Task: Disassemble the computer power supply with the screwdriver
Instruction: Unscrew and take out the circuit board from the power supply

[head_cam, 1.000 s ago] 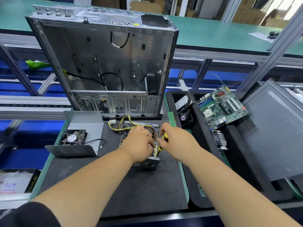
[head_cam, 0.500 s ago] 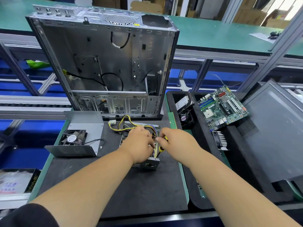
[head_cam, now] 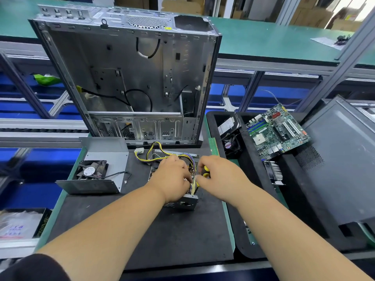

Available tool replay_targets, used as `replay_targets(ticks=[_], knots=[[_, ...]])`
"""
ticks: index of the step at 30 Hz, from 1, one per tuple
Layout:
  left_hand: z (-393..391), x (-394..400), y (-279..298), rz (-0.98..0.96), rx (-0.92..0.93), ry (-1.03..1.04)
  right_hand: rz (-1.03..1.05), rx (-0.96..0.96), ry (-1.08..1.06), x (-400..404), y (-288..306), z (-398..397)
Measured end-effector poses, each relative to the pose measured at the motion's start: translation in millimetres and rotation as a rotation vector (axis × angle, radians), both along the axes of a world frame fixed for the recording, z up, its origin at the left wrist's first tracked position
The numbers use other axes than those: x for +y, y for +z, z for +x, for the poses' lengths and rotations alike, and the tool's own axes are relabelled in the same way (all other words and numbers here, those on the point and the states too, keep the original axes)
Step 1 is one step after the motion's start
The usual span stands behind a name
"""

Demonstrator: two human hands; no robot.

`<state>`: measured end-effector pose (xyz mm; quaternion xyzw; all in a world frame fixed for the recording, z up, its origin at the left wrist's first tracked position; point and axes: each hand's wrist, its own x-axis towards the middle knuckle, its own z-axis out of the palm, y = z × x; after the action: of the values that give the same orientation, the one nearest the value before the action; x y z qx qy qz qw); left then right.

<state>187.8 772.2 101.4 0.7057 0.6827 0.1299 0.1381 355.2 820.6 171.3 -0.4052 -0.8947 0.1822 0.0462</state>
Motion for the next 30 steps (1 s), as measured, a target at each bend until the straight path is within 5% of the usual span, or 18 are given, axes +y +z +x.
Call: replay_targets(ticks=[30], knots=[[1.8,-1.3,4.1,-0.006,-0.009,0.003,-0.001,0.034,-0.043,1.9,-5.8,1.6]])
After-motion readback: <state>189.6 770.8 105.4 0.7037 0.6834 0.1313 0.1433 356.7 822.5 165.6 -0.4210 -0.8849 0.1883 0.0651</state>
